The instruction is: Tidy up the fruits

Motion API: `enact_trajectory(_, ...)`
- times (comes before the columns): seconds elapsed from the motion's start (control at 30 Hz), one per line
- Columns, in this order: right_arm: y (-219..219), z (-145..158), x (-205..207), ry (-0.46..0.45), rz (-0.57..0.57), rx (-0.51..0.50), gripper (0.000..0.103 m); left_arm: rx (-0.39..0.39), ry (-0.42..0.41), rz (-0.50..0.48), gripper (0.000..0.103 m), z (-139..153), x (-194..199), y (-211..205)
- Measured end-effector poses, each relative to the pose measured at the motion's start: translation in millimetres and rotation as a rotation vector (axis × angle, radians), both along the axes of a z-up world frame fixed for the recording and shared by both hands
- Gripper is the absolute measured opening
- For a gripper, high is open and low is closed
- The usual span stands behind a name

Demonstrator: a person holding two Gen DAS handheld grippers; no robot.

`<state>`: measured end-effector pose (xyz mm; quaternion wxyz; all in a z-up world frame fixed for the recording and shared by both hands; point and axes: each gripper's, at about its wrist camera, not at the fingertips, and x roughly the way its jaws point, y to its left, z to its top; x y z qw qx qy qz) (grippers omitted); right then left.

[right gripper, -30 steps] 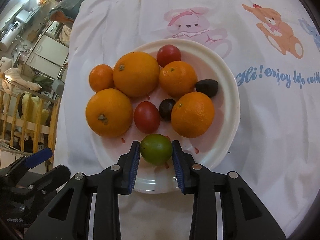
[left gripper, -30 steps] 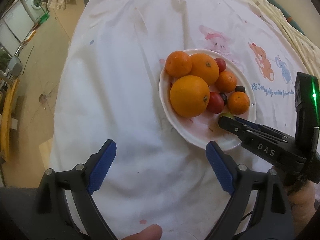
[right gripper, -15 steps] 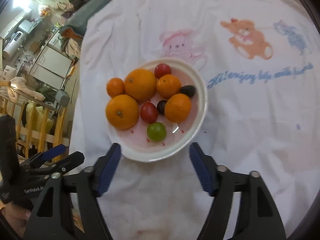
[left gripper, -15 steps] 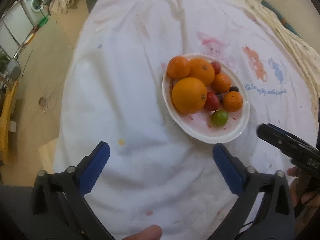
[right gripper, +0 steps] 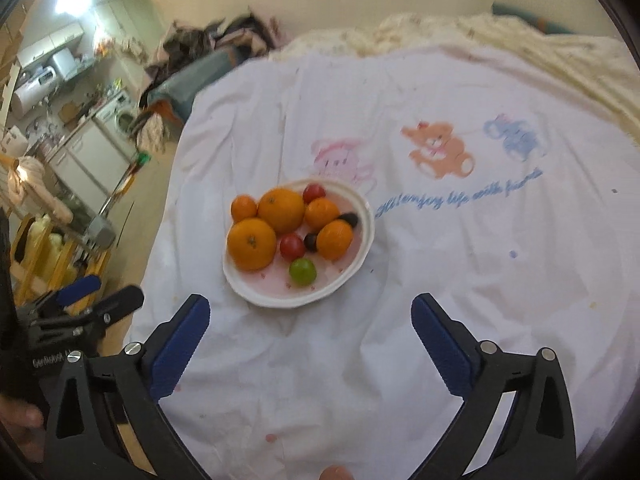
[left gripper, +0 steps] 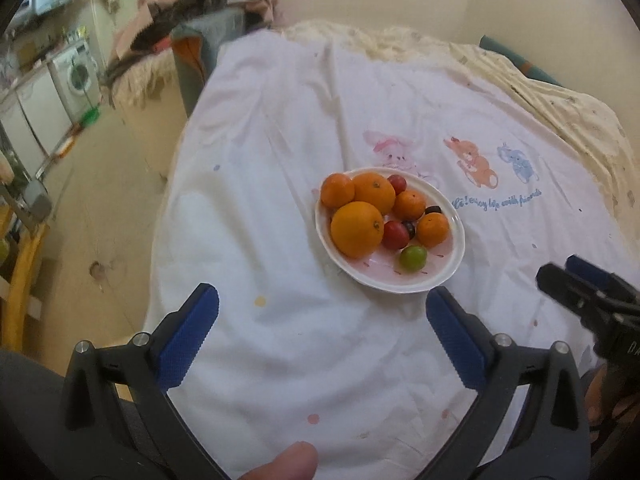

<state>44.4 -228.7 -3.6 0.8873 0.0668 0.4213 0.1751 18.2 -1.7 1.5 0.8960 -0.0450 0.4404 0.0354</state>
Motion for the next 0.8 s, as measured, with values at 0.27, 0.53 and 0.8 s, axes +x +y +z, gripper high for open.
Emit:
enact_trajectory(0.27, 10, -1, -14, -0.090, -0.016, -0.087, 0.103, 0.007, -0.084, 0.037, 0.103, 4, -17, -2)
enact_trajectory(0.53, 17, 1, -17, -0.122, -0.012, -0.095, 0.103, 0.069, -0.105, 0.010, 0.103, 4, -20, -14)
enact_trajectory(0.8, 19, 3, -18, -0.137, -0.007, -0.105, 0.103, 0.035, -0.108, 0.039, 0.103, 6, -19, -6)
